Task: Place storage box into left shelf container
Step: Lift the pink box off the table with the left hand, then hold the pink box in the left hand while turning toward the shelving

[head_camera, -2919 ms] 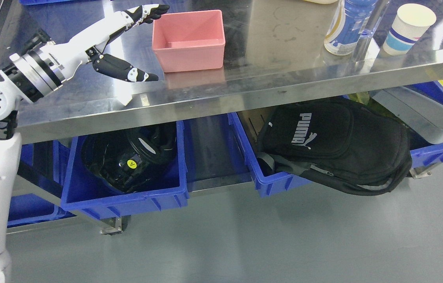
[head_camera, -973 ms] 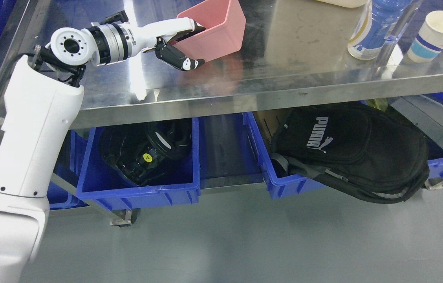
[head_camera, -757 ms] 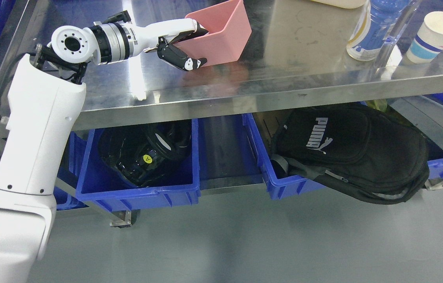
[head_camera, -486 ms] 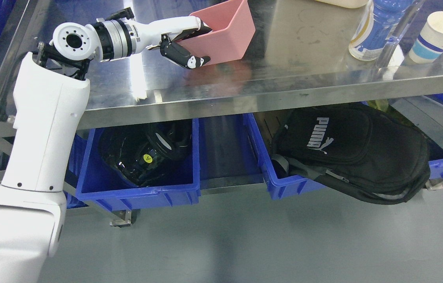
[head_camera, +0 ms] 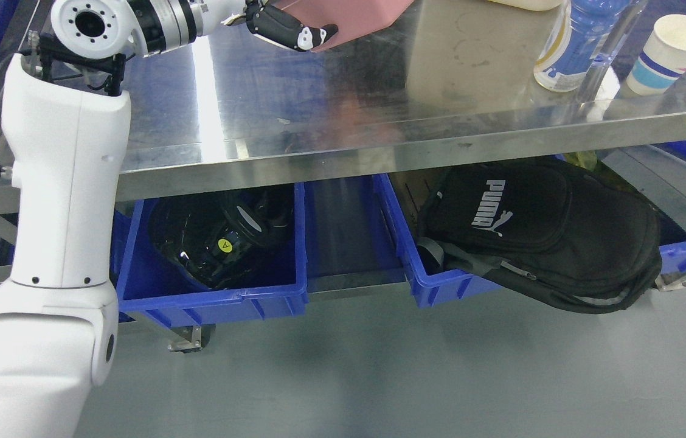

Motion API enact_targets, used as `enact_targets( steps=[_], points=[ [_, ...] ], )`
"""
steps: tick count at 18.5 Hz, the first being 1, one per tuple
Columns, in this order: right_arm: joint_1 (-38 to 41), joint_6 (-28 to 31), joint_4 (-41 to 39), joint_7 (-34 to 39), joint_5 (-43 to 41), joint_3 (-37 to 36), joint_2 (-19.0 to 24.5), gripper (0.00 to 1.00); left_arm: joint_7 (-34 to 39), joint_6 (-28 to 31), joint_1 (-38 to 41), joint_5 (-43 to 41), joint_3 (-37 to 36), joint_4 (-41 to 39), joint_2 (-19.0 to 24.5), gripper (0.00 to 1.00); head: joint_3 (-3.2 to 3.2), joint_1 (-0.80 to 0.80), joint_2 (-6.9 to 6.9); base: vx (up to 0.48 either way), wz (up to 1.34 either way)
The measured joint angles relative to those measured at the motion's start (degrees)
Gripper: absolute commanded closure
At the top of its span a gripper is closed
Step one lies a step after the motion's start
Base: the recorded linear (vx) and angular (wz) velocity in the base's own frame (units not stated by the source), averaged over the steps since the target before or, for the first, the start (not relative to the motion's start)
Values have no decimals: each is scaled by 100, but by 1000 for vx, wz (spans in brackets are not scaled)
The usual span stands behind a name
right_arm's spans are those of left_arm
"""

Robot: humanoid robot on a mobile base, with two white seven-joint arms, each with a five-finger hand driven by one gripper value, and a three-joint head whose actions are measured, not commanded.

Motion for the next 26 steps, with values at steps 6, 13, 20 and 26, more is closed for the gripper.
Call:
enact_targets(
  steps=[6,13,20,26],
  points=[
    [0,-2,0,14,0,0,0,0,-43,48,15,-82,250,-445,16,100,0,0,0,2,40],
    [1,-3,0,1,0,0,0,0,-63,0,42,-106,470,-779,30,100,0,0,1,-56,312],
    [0,-3,0,-5,0,0,0,0,-182,-27,159,-108,558,-1028,-61,100,0,0,3,-70,729],
    [0,-3,0,-9,0,0,0,0,-269,9,809,-101,329,-1270,-339,99,0,0,8,-16,1166]
  ],
)
